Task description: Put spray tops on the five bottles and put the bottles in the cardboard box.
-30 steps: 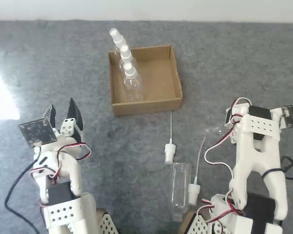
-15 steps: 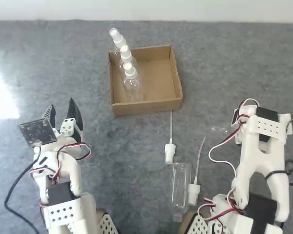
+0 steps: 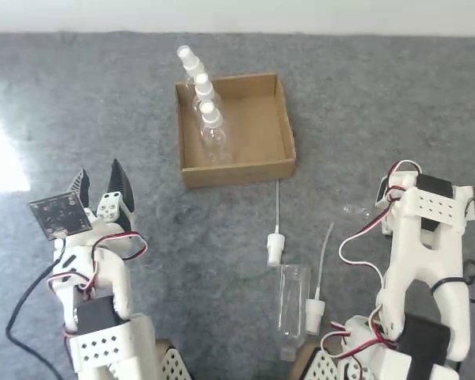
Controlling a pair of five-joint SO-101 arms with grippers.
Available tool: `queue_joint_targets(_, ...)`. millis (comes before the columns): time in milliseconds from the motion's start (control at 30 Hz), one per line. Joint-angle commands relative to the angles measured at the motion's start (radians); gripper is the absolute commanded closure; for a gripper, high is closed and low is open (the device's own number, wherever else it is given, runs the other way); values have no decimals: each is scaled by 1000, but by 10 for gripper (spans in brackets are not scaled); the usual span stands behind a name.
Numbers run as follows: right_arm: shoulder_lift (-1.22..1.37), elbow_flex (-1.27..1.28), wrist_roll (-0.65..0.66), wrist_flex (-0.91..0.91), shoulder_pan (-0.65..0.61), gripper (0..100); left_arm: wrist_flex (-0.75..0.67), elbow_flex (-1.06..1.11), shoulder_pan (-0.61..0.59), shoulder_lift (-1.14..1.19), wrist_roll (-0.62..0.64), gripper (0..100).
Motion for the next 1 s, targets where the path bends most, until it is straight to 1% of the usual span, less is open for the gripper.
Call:
queue_joint_targets(0,-47,5,-9,-8,-5,841,-28,-13,-5,6,-12,819)
queue_joint_targets(133,-47,5,-14,-5,-41,832,-28,-13,-5,6,-12,819)
queue_joint_targets(667,-48,2,-15,-5,-39,827,-28,-13,-5,6,-12,819)
queue_joint_targets(833,-47,2,-8,-12,-41,735,-28,-13,-5,6,-12,819)
queue_joint_targets(967,-47,0,-9,-13,-41,742,-28,-13,-5,6,-12,819)
